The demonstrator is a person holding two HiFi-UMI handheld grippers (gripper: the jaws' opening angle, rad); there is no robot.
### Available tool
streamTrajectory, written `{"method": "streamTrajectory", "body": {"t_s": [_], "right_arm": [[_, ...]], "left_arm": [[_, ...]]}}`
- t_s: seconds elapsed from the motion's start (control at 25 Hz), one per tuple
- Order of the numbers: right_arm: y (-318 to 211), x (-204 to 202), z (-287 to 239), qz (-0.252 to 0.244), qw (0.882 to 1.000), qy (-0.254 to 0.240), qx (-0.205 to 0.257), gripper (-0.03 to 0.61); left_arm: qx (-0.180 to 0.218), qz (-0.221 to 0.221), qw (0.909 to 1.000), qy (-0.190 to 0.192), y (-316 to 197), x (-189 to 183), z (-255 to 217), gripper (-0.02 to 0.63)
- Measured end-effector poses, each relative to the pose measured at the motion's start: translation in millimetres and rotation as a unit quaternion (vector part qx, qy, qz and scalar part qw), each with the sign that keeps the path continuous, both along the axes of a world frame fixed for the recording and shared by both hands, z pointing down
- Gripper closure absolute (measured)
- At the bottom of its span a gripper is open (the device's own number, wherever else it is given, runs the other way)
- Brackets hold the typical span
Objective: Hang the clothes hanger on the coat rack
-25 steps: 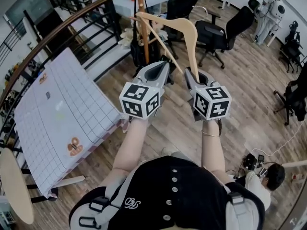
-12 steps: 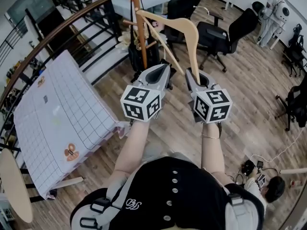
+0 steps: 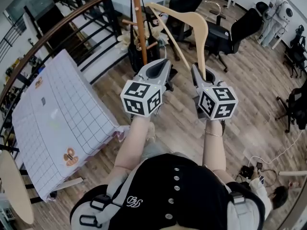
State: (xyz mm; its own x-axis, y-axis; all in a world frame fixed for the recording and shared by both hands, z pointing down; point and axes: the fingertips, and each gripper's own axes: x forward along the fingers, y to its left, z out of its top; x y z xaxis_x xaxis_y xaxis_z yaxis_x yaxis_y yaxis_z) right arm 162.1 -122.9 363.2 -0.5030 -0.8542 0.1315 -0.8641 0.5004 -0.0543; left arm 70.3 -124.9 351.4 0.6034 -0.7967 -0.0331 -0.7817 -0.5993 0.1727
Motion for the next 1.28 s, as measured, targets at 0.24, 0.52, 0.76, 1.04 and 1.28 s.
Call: {"method": "streamTrajectory", "body": {"t_s": [0.24, 0.52, 0.76, 1.04, 1.28], "right_arm": [[-50, -14, 0, 0.01, 1.0, 0.003, 0.0, 0.558], [-102, -27, -7, 0.027, 1.0, -0.01, 0.006, 0.558], [-140, -48, -10, 0.033, 0.999, -0.009, 0.008, 0.558], [-173, -72, -10, 0.033, 0.999, -0.003, 0.007, 0.557], [-196, -83, -8, 0.038, 0.999, 0.0, 0.01, 0.557]], "left_arm": [[0.004, 0.008, 1.0, 0.002, -46, -13, -3, 0.614], [0.02, 0.021, 0.9995, -0.012, -95, -27, -17, 0.614], [0.029, 0.025, 0.9992, -0.01, -131, -47, -26, 0.615], [0.03, 0.039, 0.9988, -0.007, -164, -57, -26, 0.615], [0.036, 0.057, 0.9977, -0.008, -186, -60, -27, 0.615]]}}
